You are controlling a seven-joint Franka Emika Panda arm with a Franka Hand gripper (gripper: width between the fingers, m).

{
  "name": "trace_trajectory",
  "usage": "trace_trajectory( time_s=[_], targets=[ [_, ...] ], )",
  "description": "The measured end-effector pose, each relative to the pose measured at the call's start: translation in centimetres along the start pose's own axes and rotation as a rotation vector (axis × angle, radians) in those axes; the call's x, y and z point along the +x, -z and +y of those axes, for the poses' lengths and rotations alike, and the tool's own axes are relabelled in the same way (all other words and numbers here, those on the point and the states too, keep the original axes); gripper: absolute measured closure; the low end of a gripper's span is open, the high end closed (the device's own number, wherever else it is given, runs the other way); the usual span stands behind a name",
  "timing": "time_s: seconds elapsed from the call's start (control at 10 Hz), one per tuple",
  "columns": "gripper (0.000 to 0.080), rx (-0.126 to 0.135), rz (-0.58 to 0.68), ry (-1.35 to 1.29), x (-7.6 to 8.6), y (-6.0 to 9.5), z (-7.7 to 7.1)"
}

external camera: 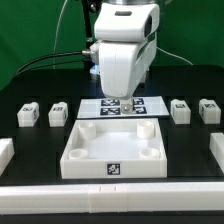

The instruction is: Assemble one leg

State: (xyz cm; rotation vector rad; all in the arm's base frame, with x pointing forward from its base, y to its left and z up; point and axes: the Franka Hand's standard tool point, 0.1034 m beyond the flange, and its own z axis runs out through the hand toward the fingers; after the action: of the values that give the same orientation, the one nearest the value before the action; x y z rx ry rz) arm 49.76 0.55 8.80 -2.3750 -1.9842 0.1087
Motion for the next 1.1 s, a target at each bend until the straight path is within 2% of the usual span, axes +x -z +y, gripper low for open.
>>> trace_trajectory(
  time_s=[0.2,0.4,0.5,0.8,1.1],
  targets=[
    [0.015,0.031,-0.002,0.117,-1.1,-1.5,-2.3],
    [0.015,0.06,-0.003,0.14,-1.7,-2.7,-4.0],
    [0.015,0.07,-0.003,0.131,-1.8,-3.0,-4.4],
    [0.015,0.074,-0.003,0.131,-1.8,-3.1,-4.4],
    [0.015,0.112,-0.001,0.117,-2.5,-4.6,-5.3]
  ],
)
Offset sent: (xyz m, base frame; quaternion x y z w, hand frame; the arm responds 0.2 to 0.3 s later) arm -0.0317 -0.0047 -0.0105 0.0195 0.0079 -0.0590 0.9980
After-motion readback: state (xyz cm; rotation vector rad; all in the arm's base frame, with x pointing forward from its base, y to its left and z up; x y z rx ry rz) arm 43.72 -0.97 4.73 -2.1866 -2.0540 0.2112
